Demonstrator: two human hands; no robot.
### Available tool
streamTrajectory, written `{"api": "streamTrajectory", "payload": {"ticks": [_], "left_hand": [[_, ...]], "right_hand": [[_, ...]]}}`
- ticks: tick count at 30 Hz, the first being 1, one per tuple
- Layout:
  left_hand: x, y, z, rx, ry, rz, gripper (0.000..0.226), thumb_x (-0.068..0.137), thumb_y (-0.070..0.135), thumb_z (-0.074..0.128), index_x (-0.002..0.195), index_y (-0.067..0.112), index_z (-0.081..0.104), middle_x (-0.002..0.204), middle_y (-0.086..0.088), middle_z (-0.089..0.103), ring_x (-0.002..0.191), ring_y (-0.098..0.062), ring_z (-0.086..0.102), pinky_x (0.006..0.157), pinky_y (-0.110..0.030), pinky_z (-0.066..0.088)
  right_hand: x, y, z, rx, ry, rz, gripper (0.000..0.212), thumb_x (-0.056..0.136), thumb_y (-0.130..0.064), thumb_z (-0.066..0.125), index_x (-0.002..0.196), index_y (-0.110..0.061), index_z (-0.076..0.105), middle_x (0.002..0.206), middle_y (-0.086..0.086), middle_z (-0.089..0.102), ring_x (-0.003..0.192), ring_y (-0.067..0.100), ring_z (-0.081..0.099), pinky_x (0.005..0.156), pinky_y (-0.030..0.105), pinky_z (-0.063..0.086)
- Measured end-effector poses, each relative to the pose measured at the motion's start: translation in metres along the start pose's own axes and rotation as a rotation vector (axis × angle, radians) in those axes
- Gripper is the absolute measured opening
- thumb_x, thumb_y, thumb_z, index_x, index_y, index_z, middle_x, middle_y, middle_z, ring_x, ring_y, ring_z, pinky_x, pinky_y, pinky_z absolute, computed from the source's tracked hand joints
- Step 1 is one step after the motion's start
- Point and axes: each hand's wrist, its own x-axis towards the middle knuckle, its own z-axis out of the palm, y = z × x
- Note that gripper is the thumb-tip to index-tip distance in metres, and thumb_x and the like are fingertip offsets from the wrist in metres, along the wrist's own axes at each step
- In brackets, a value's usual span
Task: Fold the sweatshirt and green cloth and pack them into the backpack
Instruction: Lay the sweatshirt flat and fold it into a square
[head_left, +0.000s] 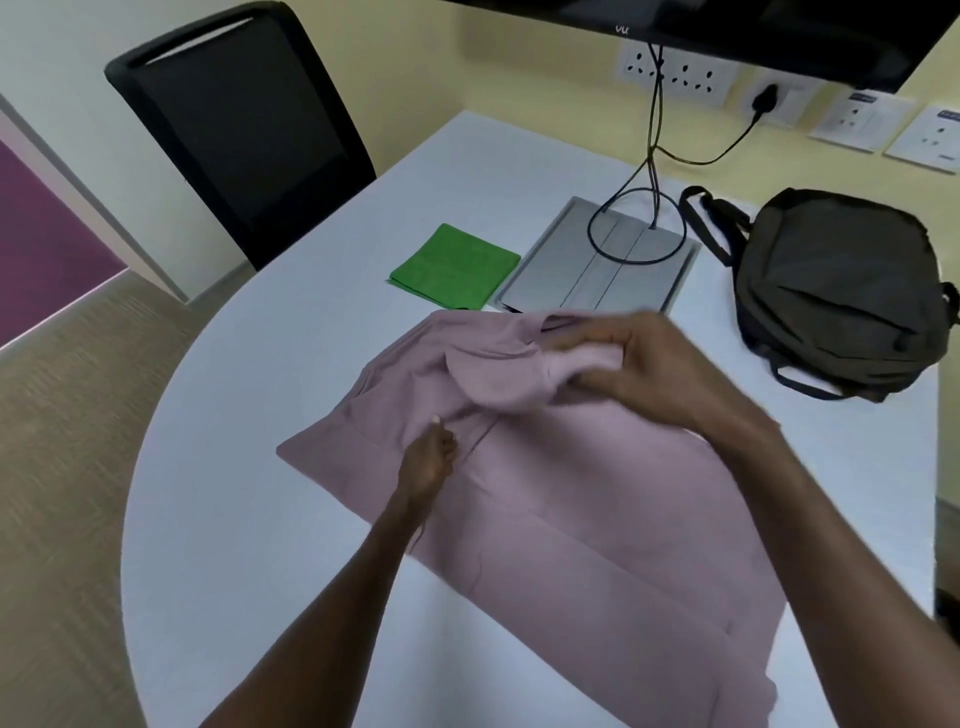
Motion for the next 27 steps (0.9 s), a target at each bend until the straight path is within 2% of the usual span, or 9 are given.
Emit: {"api": "streamTrajectory", "payload": {"ticks": [2, 5, 7, 10, 12, 15, 18, 22, 27], "left_hand": [[0.013, 0.016, 0.006, -0.397, -0.105, -0.262, 0.063, 0.095, 0.070, 0.030, 0.111, 0.016, 0.059, 0.106, -0.007, 0.067, 0.101, -0.022, 0.063, 0.085, -0.033, 0.051], [0.032, 0.029, 0.006, -0.548, -0.107, -0.388, 0.081, 0.076, 0.079, 0.059, 0.131, 0.020, 0.057, 0.128, -0.007, 0.066, 0.115, -0.028, 0.065, 0.097, -0.048, 0.052], [0.039, 0.035, 0.009, -0.571, -0.100, -0.411, 0.075, 0.077, 0.062, 0.075, 0.133, 0.014, 0.058, 0.130, -0.011, 0.065, 0.112, -0.033, 0.067, 0.093, -0.051, 0.055], [0.049, 0.039, 0.006, -0.540, 0.011, -0.434, 0.034, 0.087, 0.027, 0.071, 0.113, 0.006, 0.064, 0.110, -0.016, 0.071, 0.099, -0.034, 0.069, 0.075, -0.046, 0.058], [0.053, 0.036, -0.005, -0.513, 0.053, -0.457, 0.040, 0.081, 0.017, 0.070, 0.119, 0.004, 0.062, 0.111, -0.016, 0.071, 0.095, -0.034, 0.069, 0.069, -0.046, 0.059], [0.049, 0.022, -0.019, -0.464, 0.063, -0.476, 0.027, 0.086, 0.000, 0.059, 0.112, 0.003, 0.060, 0.100, -0.015, 0.068, 0.082, -0.027, 0.068, 0.054, -0.034, 0.059], [0.042, 0.012, -0.029, -0.410, 0.057, -0.492, 0.022, 0.086, -0.010, 0.052, 0.100, 0.006, 0.058, 0.092, -0.011, 0.064, 0.077, -0.023, 0.064, 0.049, -0.029, 0.058], [0.044, 0.006, -0.037, -0.379, -0.014, -0.471, 0.040, 0.084, -0.016, 0.040, 0.113, 0.005, 0.056, 0.100, -0.012, 0.066, 0.087, -0.027, 0.066, 0.057, -0.032, 0.061], [0.045, 0.007, -0.047, -0.378, 0.014, -0.450, 0.017, 0.094, 0.006, 0.053, 0.109, 0.011, 0.060, 0.089, -0.005, 0.071, 0.083, -0.018, 0.067, 0.077, -0.034, 0.056]], "right_hand": [[-0.039, 0.014, 0.017, 0.064, -0.077, 0.004, 0.032, 0.077, -0.007, 0.081, 0.106, -0.023, 0.078, 0.104, -0.012, 0.075, 0.097, -0.004, 0.067, 0.084, 0.019, 0.052], [-0.095, 0.024, 0.031, 0.188, -0.175, 0.013, 0.030, 0.082, -0.004, 0.078, 0.108, -0.020, 0.077, 0.104, -0.015, 0.074, 0.099, 0.000, 0.068, 0.084, 0.015, 0.050], [-0.125, 0.032, 0.034, 0.188, -0.208, 0.031, 0.035, 0.085, -0.006, 0.076, 0.112, -0.026, 0.076, 0.106, -0.020, 0.072, 0.101, 0.003, 0.067, 0.085, 0.016, 0.050], [-0.162, 0.057, 0.035, 0.020, -0.160, 0.019, 0.052, 0.083, -0.001, 0.066, 0.119, -0.038, 0.071, 0.114, -0.031, 0.067, 0.105, -0.001, 0.062, 0.086, 0.012, 0.047], [-0.185, 0.080, 0.044, -0.114, -0.063, -0.018, 0.065, 0.073, 0.005, 0.055, 0.120, -0.037, 0.069, 0.115, -0.025, 0.068, 0.104, 0.000, 0.062, 0.085, 0.007, 0.044], [-0.220, 0.121, 0.086, -0.393, 0.027, 0.027, 0.079, 0.064, 0.008, 0.043, 0.130, -0.030, 0.062, 0.128, -0.008, 0.065, 0.118, 0.019, 0.063, 0.094, 0.028, 0.048], [-0.267, 0.160, 0.147, -0.626, -0.068, 0.080, 0.074, 0.084, -0.006, 0.037, 0.152, -0.037, 0.032, 0.156, -0.005, 0.038, 0.144, 0.018, 0.036, 0.116, 0.047, 0.019], [-0.305, 0.178, 0.185, -0.687, -0.107, 0.096, 0.057, 0.100, -0.013, 0.025, 0.157, -0.021, 0.023, 0.163, 0.004, 0.022, 0.150, 0.020, 0.023, 0.114, 0.060, 0.015], [-0.306, 0.175, 0.187, -0.687, -0.043, 0.149, 0.059, 0.096, -0.010, 0.036, 0.154, -0.023, 0.034, 0.162, 0.008, 0.025, 0.150, 0.025, 0.023, 0.115, 0.063, 0.020]]}}
